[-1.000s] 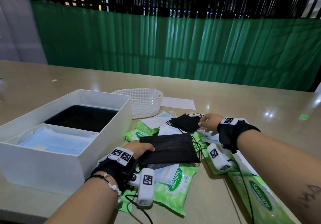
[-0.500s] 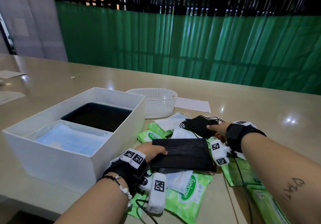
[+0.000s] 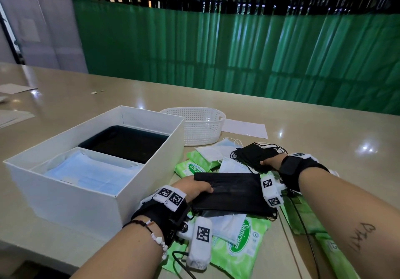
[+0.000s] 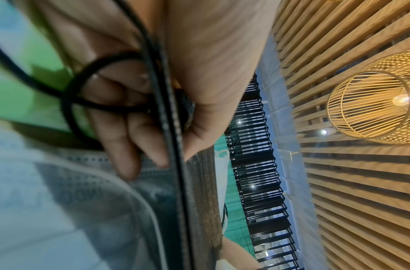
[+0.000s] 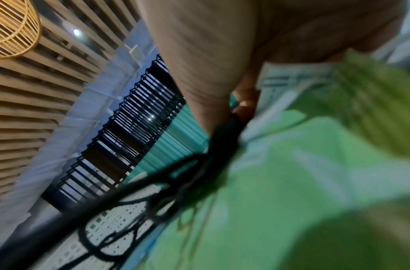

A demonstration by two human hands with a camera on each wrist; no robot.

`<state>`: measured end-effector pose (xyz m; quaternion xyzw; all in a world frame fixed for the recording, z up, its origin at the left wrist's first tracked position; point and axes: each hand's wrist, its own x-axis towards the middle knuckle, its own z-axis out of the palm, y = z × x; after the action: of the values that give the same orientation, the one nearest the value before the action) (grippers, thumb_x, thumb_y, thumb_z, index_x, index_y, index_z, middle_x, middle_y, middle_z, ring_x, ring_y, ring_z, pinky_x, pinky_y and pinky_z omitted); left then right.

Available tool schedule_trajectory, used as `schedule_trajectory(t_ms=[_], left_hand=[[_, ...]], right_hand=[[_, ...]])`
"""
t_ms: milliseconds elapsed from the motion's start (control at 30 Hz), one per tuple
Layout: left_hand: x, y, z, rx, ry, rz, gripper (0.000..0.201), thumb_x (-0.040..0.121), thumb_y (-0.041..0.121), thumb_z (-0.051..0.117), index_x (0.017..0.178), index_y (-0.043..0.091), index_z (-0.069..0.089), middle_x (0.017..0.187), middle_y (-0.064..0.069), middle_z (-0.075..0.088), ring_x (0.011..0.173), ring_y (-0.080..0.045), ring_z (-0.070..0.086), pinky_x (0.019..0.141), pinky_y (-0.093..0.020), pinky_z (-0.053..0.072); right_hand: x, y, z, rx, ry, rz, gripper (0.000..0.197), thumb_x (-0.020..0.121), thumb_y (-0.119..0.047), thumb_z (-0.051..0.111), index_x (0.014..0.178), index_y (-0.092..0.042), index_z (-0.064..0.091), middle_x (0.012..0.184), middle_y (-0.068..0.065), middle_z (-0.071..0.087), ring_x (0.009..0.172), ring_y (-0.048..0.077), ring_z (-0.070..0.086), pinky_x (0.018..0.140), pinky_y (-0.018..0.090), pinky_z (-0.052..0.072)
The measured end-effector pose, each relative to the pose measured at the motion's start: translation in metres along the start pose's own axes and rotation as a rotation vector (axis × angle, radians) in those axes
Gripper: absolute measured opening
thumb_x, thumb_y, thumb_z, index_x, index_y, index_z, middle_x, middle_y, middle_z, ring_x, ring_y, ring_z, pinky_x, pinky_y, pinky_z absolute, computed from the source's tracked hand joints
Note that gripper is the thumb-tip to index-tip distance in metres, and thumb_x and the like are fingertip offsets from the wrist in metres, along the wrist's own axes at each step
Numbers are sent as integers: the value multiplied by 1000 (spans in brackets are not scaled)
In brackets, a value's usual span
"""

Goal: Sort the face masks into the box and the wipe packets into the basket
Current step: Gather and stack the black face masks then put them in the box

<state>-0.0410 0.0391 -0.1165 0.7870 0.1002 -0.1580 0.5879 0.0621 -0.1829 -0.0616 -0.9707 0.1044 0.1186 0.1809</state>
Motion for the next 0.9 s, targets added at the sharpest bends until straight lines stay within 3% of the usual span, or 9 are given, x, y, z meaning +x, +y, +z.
schedule_trajectory(t_ms=[133, 267, 400, 500, 567, 633, 733, 833, 900], left_hand=[[-1, 0, -1, 26, 13, 4, 11, 70, 21, 69, 79, 18, 63, 90, -8, 65, 82, -23, 60, 85, -30, 49], [1, -2, -3, 41, 37, -2, 3, 83, 16, 64, 82, 18, 62, 94, -8, 65, 85, -23, 59, 83, -27, 47], [0, 0, -3, 58, 39, -11, 9, 77, 23, 68, 81, 18, 63, 92, -8, 66, 85, -23, 60, 86, -29, 47], [2, -2, -3, 53, 49, -22, 7, 79, 23, 67, 80, 18, 62, 90, -8, 67, 86, -25, 61, 92, -32, 47], [1, -1, -3, 48, 65, -39, 15, 77, 28, 68, 83, 15, 63, 95, -12, 67, 90, -27, 62, 94, -35, 47], [3, -3, -3, 10, 95, -62, 34, 65, 41, 71, 83, 13, 63, 95, -14, 68, 93, -30, 63, 92, -36, 48], [2, -4, -1, -141, 157, -73, 32, 69, 42, 72, 74, 11, 63, 83, -15, 67, 84, -30, 64, 83, -35, 50], [0, -2, 1, -367, 122, -96, 25, 90, 25, 56, 73, 7, 59, 58, -11, 65, 54, -24, 60, 64, -29, 48], [2, -1, 0, -467, 133, -81, 27, 93, 17, 47, 72, 5, 57, 47, -8, 62, 40, -19, 58, 55, -24, 47]], right_hand=[[11, 15, -6, 85, -16, 15, 43, 88, -21, 59, 126, 0, 53, 132, 16, 54, 111, 26, 55, 58, 21, 40], [8, 30, -26, 176, 109, -50, 29, 90, -18, 55, 112, 0, 61, 119, 19, 59, 103, 26, 56, 73, 27, 42], [8, 55, -49, 485, 257, -102, 10, 80, -5, 66, 72, -2, 61, 95, 22, 64, 83, 27, 59, 75, 35, 50], [-11, 57, -64, 691, 299, -204, 15, 82, -1, 63, 97, 2, 61, 85, 18, 63, 74, 28, 60, 65, 26, 56], [-27, 52, -73, 790, 249, -323, 12, 87, 2, 56, 94, -7, 57, 82, 13, 59, 68, 22, 56, 58, 20, 51], [-43, 45, -80, 898, 94, -433, 17, 83, 2, 55, 86, -15, 56, 86, 12, 59, 71, 22, 57, 68, 30, 48], [-62, 34, -85, 755, -51, -487, 18, 63, -5, 56, 77, -16, 56, 75, 8, 58, 67, 21, 55, 63, 29, 44], [-77, 19, -79, 395, -89, -505, 16, 73, -2, 56, 69, -17, 60, 60, -1, 58, 58, 17, 51, 55, 25, 40], [-83, 9, -70, 249, -152, -481, 7, 62, -14, 59, 64, -17, 64, 57, -3, 60, 56, 16, 52, 57, 26, 41]])
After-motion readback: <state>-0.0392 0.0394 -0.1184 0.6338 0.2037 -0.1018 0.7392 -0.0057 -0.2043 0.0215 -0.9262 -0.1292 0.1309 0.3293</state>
